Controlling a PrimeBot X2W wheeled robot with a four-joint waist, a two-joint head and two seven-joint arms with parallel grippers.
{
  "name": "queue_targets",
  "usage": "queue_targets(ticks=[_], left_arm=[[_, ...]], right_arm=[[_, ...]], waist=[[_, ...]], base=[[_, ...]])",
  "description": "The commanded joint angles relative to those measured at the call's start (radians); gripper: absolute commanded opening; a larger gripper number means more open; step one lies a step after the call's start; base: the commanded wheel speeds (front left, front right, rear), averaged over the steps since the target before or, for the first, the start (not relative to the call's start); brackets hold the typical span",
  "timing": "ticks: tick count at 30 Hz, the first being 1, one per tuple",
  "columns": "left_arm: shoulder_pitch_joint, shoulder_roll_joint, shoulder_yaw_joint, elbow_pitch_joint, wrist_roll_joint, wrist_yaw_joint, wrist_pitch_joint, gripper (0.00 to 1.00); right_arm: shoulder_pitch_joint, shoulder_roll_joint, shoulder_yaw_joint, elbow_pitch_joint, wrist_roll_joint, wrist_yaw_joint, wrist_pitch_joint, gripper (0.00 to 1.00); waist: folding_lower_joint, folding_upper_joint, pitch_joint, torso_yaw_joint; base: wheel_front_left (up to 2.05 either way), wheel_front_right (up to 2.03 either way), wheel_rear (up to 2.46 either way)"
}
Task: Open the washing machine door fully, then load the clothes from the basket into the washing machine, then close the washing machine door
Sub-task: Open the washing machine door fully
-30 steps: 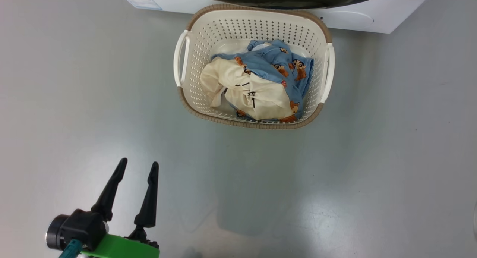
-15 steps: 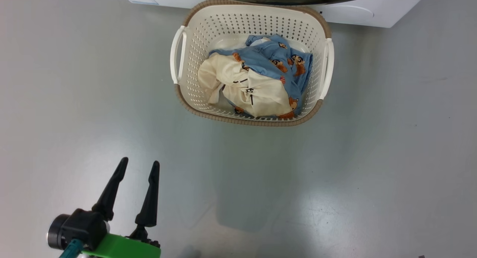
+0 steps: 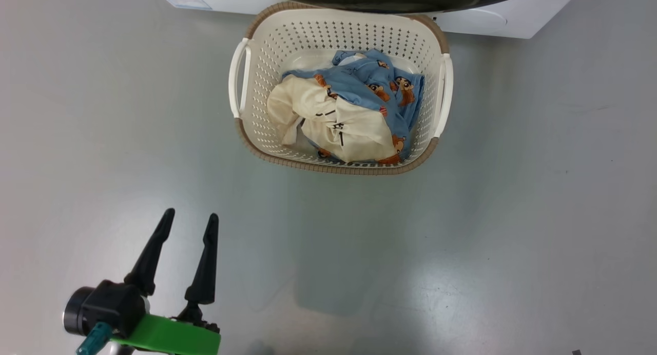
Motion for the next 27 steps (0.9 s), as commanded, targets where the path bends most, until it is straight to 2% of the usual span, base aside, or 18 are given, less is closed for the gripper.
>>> queue_targets(ticks=[1, 27], left_arm=[[-0.006, 0.011, 0.036, -0.017, -0.005, -0.001, -0.006, 1.0], [-0.012, 0.012, 0.048, 0.0, -0.003, -0.001, -0.006, 1.0]], right_arm=[[0.028, 0.031, 0.042, -0.025, -0.004, 0.002, 0.029, 0.0], [0.12, 0.065, 0.103, -0.075, 0.017, 0.002, 0.105, 0.0]], waist=[[0.0, 0.0, -0.002, -0.002], [0.0, 0.0, -0.06, -0.051]], base=[[0.0, 0.0, 0.0], [0.0, 0.0, 0.0]])
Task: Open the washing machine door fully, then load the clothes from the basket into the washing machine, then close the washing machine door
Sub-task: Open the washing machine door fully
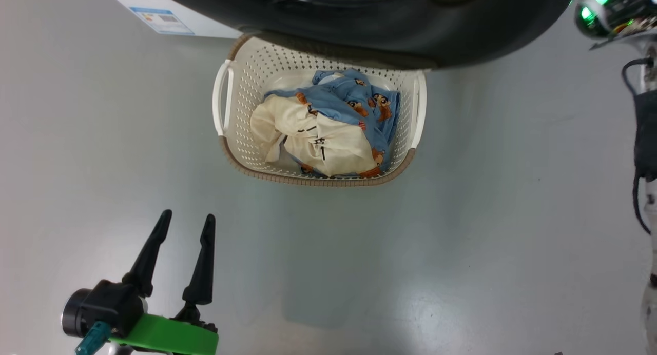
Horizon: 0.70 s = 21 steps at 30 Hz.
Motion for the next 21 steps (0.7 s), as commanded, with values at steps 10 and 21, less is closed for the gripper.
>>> queue_targets(ticks=[10, 21], left_arm=[[0.009, 0.019, 0.044, -0.009, -0.007, -0.001, -0.006, 1.0], [0.035, 0.017, 0.055, 0.006, -0.021, -0.001, -0.006, 1.0]], right_arm=[[0.111, 0.059, 0.059, -0.086, 0.014, 0.002, 0.066, 0.0], [0.245, 0.089, 0.124, -0.145, 0.005, 0.002, 0.125, 0.0]], waist=[[0.0, -0.0001, -0.065, -0.025], [0.0, -0.0001, -0.161, -0.034]], base=[[0.0, 0.0, 0.0], [0.0, 0.0, 0.0]])
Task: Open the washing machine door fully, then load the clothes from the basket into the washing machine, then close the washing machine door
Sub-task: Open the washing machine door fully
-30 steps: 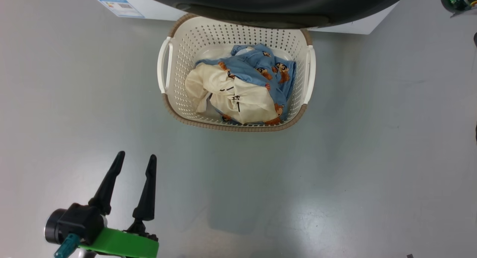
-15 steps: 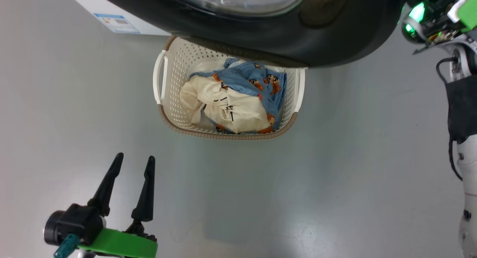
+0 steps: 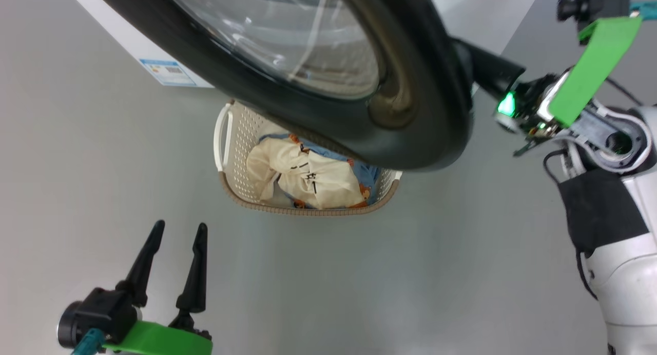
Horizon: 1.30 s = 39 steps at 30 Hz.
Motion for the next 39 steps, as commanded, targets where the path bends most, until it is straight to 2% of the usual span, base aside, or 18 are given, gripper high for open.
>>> queue_targets(ticks=[1, 15, 23, 33, 39], left_arm=[[0.02, 0.015, 0.036, -0.012, -0.006, -0.001, -0.006, 1.0], [0.052, 0.011, 0.055, 0.022, -0.032, -0.001, -0.006, 1.0], [0.076, 0.01, 0.054, 0.033, -0.053, -0.001, -0.006, 1.0], [0.084, 0.01, 0.03, 0.035, -0.066, -0.001, -0.006, 1.0], [0.091, 0.01, 0.02, 0.039, -0.073, -0.001, -0.006, 1.0]], right_arm=[[0.028, 0.025, 0.025, -0.039, -0.001, 0.002, 0.012, 0.0], [0.144, 0.071, 0.128, -0.06, -0.02, 0.002, 0.046, 0.0], [0.201, 0.118, 0.202, -0.062, -0.018, 0.002, 0.048, 0.0], [0.25, 0.158, 0.293, -0.052, -0.011, 0.002, 0.009, 0.0], [0.263, 0.168, 0.354, -0.033, 0.003, 0.002, -0.051, 0.0]], waist=[[0.0, 0.0, -0.029, -0.005], [0.0, 0.0, -0.136, -0.005], [0.0, 0.0, -0.197, 0.005], [0.0, 0.0, -0.25, 0.028], [0.0, 0.0, -0.28, 0.044]], base=[[0.0, 0.0, 0.0], [0.0, 0.0, 0.0], [0.0, 0.0, 0.0], [0.0, 0.0, 0.0], [0.0, 0.0, 0.0]])
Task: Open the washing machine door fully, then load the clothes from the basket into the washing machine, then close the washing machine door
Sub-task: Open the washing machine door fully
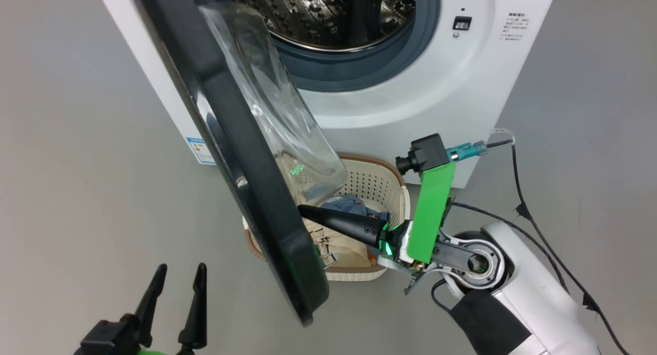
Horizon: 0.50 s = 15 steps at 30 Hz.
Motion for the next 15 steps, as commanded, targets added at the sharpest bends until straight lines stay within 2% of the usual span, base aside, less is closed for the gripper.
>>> queue_targets(ticks=[1, 15], left_arm=[[-0.002, 0.01, 0.026, -0.016, -0.007, -0.002, -0.006, 1.0], [0.01, 0.01, 0.007, -0.014, -0.012, -0.002, -0.006, 1.0]], right_arm=[[0.009, 0.037, 0.033, -0.022, 0.007, 0.002, -0.019, 0.0], [-0.011, 0.038, 0.184, 0.03, 0.054, 0.002, -0.219, 0.0]], waist=[[0.0, 0.0, -0.012, 0.01], [0.0, 0.0, -0.055, 0.034]], base=[[0.0, 0.0, 0.0], [0.0, 0.0, 0.0]])
